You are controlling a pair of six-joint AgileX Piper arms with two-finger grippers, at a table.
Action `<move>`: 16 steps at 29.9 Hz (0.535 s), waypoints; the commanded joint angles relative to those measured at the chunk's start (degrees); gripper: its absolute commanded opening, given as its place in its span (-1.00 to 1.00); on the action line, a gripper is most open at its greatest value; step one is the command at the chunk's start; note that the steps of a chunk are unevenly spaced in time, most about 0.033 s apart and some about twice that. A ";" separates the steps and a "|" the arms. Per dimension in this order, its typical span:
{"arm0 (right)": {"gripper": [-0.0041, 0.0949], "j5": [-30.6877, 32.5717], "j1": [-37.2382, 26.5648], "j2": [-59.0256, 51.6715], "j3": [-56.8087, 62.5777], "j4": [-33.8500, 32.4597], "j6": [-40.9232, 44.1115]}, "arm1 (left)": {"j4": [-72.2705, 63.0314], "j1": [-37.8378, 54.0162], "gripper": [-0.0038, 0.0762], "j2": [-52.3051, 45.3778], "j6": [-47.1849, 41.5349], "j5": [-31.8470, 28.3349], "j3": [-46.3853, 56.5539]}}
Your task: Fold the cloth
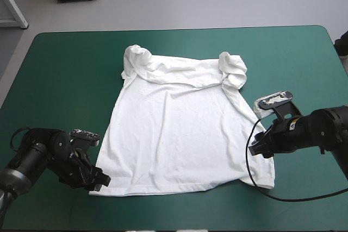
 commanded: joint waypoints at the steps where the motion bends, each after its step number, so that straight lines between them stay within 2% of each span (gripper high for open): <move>1: 0.33 -1.18 1.35 -1.05 -1.39 -1.69 1.71 | -0.06 -0.26 0.14 -0.96 -0.48 0.92 -0.04; 7: 0.33 -0.65 1.77 -0.95 -1.39 -6.63 5.26 | 0.92 -0.26 0.14 1.02 -0.48 -2.11 1.38; 16: 0.33 1.04 1.77 -1.05 -1.30 -9.34 6.81 | 0.25 -0.26 0.14 9.37 1.68 -6.71 1.38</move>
